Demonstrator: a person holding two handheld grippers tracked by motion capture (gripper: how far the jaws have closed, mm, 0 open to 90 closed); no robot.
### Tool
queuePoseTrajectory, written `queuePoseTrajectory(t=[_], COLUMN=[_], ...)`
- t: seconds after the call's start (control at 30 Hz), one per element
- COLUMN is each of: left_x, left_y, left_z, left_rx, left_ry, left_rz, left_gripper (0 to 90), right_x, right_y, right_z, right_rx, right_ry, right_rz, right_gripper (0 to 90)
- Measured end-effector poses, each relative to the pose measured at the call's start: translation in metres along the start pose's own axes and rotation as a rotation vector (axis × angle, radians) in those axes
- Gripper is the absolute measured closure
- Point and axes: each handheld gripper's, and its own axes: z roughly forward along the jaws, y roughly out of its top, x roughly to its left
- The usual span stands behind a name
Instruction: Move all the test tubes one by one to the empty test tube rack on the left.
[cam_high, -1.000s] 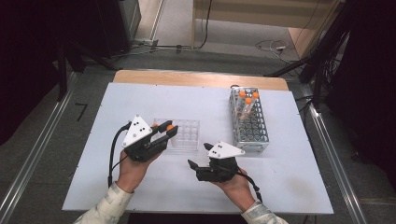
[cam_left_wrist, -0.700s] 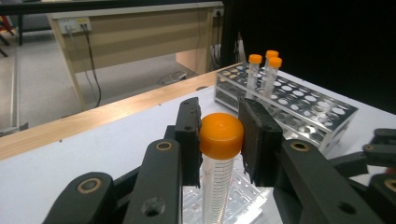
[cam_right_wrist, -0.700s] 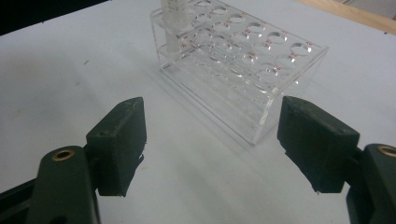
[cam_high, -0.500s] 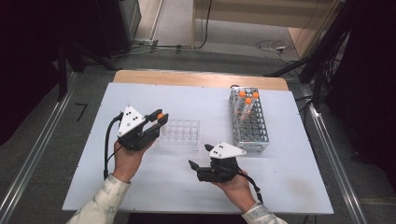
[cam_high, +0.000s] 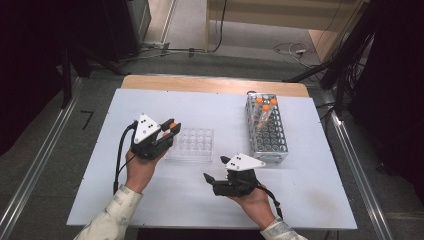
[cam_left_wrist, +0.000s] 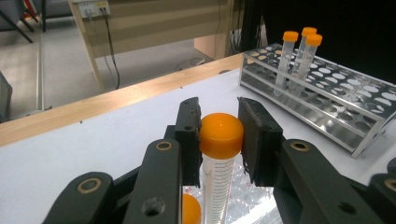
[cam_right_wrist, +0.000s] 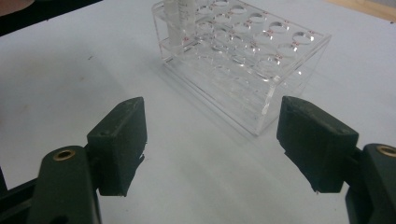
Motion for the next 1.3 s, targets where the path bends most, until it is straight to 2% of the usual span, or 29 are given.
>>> queuePoseTrajectory(t=[0.3, 0.43, 0.47, 1.0, 1.17, 1.3], left_x=[0.002, 0.001, 0.0, 0.0, -0.001, 0.0], left_y=[-0.006, -0.007, -0.009, -0.017, -0.016, -0.016], left_z=[0.001, 0.002, 0.002, 0.005, 0.004, 0.004], left_rx=[0.017, 0.024, 0.034, 0.057, 0.039, 0.041], left_ry=[-0.005, -0.007, -0.005, -0.013, -0.017, -0.023], left_rz=[-0.007, 0.002, 0.015, 0.013, 0.005, -0.009], left_gripper=[70.5, 70.4, 70.4, 69.1, 60.8, 45.6], right_x=[0.003, 0.004, 0.004, 0.004, 0.004, 0.003], right_y=[0.0, 0.0, 0.0, 0.0, 0.0, 0.0], right_z=[0.0, 0.001, 0.001, 0.002, 0.002, 0.001], right_rx=[-0.002, -0.003, -0.002, 0.002, 0.001, -0.003], right_ry=[0.011, 0.015, 0.015, 0.016, 0.014, 0.01], right_rz=[-0.002, 0.0, 0.002, 0.005, 0.008, 0.011], right_gripper=[23.2, 23.2, 23.2, 23.2, 23.2, 23.2])
